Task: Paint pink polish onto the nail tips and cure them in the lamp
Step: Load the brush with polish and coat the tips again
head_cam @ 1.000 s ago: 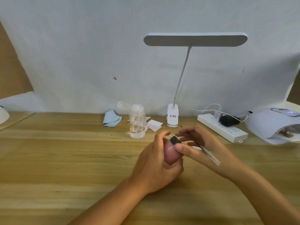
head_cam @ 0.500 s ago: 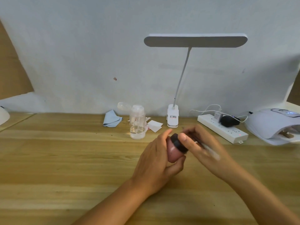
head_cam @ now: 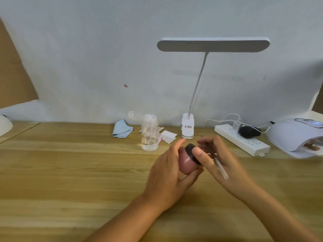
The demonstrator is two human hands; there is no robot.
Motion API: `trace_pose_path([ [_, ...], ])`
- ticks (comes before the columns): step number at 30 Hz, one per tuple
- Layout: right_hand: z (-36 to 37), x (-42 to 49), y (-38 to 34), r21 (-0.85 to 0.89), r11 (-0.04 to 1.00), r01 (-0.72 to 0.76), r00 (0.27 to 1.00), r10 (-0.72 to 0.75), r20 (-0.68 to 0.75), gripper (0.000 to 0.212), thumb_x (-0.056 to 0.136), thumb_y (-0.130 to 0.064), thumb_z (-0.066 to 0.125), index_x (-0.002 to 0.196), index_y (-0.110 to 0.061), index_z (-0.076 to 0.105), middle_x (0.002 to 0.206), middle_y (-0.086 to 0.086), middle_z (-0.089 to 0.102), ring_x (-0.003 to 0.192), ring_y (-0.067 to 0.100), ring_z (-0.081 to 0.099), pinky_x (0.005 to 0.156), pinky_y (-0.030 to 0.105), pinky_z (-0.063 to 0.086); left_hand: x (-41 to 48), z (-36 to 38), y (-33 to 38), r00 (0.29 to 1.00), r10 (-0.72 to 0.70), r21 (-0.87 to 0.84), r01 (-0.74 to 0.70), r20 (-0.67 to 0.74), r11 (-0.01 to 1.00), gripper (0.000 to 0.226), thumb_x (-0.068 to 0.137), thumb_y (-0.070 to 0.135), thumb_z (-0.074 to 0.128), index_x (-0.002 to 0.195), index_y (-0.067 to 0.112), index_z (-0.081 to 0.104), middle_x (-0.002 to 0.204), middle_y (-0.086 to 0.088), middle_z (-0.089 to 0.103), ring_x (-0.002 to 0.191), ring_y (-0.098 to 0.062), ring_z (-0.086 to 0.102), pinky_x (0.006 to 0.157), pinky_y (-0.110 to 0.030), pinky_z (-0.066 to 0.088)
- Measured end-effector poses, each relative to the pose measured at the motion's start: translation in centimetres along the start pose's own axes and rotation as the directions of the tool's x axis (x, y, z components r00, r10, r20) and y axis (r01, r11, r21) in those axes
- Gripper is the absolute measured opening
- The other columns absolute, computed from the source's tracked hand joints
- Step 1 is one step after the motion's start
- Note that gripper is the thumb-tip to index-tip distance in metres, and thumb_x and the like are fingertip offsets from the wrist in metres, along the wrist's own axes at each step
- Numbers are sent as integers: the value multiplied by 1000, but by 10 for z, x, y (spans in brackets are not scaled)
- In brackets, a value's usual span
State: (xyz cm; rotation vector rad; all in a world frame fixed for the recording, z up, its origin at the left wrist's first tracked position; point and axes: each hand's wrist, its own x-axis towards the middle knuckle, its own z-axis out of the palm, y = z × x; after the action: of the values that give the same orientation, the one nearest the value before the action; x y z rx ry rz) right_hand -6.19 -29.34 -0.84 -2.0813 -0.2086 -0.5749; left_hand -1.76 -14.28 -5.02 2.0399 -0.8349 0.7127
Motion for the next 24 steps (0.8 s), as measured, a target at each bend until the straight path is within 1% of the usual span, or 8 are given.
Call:
trace_pose_path([
  [2, 0, 1, 0, 80, 997, -7, 1000, 5, 27, 51, 66, -56, 68, 105, -26, 56, 98, -7, 66, 94, 6, 64, 83, 24, 53, 0, -1, -1, 1000, -16, -14, 16, -22, 1000, 71, 81, 63, 58, 140, 35, 30, 118, 17, 59, 99, 7, 53, 79, -2, 36],
  [4, 5, 0, -1, 57, 998, -3, 998, 7, -58, 50, 61, -56, 72, 101, -30, 56, 91, -12, 67, 90, 4, 64, 80, 23, 53, 1, -1, -3, 999, 7, 2, -7, -41, 1000, 67, 82, 57, 59, 139, 30, 35, 118, 15, 60, 101, 4, 54, 80, -6, 39],
  [7, 15, -1, -5, 145, 987, -74, 980, 99, -174, 52, 58, -60, 74, 98, -31, 57, 88, -14, 69, 84, 9, 66, 80, 40, 55, 3, -2, -5, 996, 29, 54, -24, -82, 998, 66, 83, 47, 62, 139, 22, 40, 125, 10, 61, 109, -3, 56, 87, -13, 41],
  [10, 23, -3, -8, 241, 963, -119, 967, 168, -194, 57, 56, -61, 73, 99, -27, 59, 90, 0, 70, 91, 20, 67, 86, 49, 53, 4, -1, -9, 992, 41, 64, -34, -117, 997, 65, 82, 40, 67, 139, 20, 43, 128, 8, 61, 113, -8, 58, 91, -18, 43],
  [15, 16, 14, -17, 273, 956, -110, 957, 176, -229, 52, 65, -50, 75, 102, -17, 58, 91, -4, 69, 87, 10, 67, 74, 28, 55, 12, 1, -15, 995, 44, 19, -42, -91, 999, 88, 79, 50, 71, 150, 21, 27, 147, 11, 44, 132, 3, 42, 105, -13, 36],
  [19, -3, 64, -9, 1, 989, -149, 964, 146, -222, 42, 76, -37, 75, 107, -22, 50, 94, -12, 60, 87, 1, 59, 68, 16, 44, 21, -7, -40, 980, -171, 12, 173, -106, 985, 83, 70, 65, 64, 138, 30, 33, 132, 14, 50, 117, -3, 52, 97, -27, 47],
  [21, -3, 94, -2, -162, 974, -159, 983, 141, -118, 44, 79, -31, 74, 111, -20, 46, 94, -14, 57, 84, -1, 56, 60, 10, 38, 23, -11, -56, 953, -302, 61, 302, -4, 951, 82, 62, 72, 59, 129, 35, 32, 118, 19, 52, 106, -4, 53, 94, -31, 45],
  [24, 13, 132, 14, -279, 954, -107, 987, 136, 88, 49, 82, -21, 72, 118, -11, 40, 105, 2, 58, 91, 17, 58, 66, 15, 41, 21, -12, -72, 876, -428, 185, 392, 223, 901, 84, 54, 75, 53, 127, 41, 32, 112, 27, 50, 112, -3, 49, 101, -30, 32],
])
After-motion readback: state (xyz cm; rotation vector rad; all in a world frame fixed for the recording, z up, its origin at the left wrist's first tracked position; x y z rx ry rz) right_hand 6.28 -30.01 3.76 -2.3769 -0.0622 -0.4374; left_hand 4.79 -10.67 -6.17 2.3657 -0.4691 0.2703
